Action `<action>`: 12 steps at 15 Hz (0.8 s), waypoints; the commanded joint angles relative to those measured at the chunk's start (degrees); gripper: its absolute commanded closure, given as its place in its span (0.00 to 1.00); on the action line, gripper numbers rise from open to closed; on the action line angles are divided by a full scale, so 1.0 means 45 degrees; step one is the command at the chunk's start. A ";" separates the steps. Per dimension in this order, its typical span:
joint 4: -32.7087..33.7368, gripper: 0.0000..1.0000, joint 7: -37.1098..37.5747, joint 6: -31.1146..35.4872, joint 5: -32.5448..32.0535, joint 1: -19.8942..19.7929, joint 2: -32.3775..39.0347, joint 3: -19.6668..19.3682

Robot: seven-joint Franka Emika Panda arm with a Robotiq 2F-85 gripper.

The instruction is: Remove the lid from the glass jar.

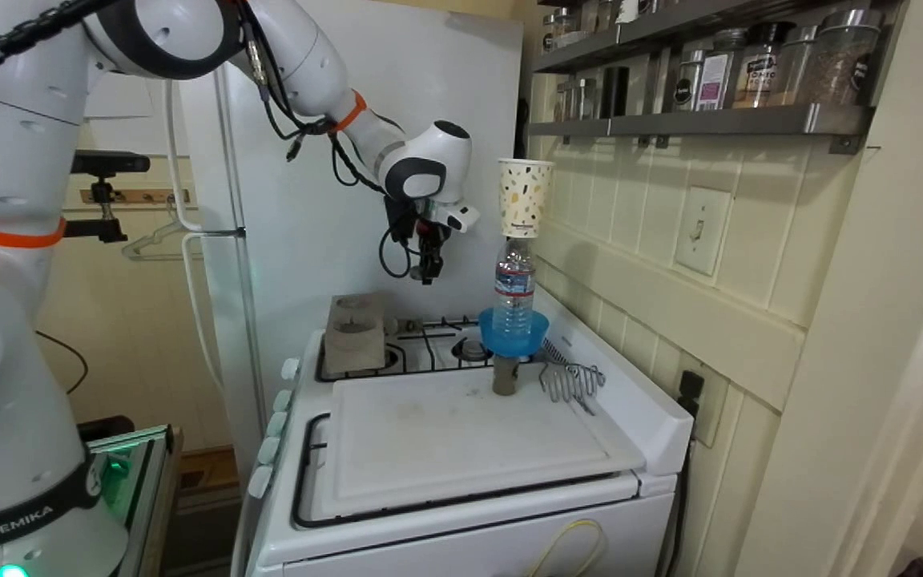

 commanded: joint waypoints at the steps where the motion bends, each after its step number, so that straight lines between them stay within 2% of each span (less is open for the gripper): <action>1: -0.1102 0.76 0.0609 -0.0015 -0.0238 0.0165 -0.1239 -0.0398; 7: -0.1977 0.76 0.0699 0.0090 0.0097 0.0057 -0.1815 -0.0519; 12: -0.2149 0.76 0.0559 0.0147 0.0256 0.0039 -0.1794 -0.0484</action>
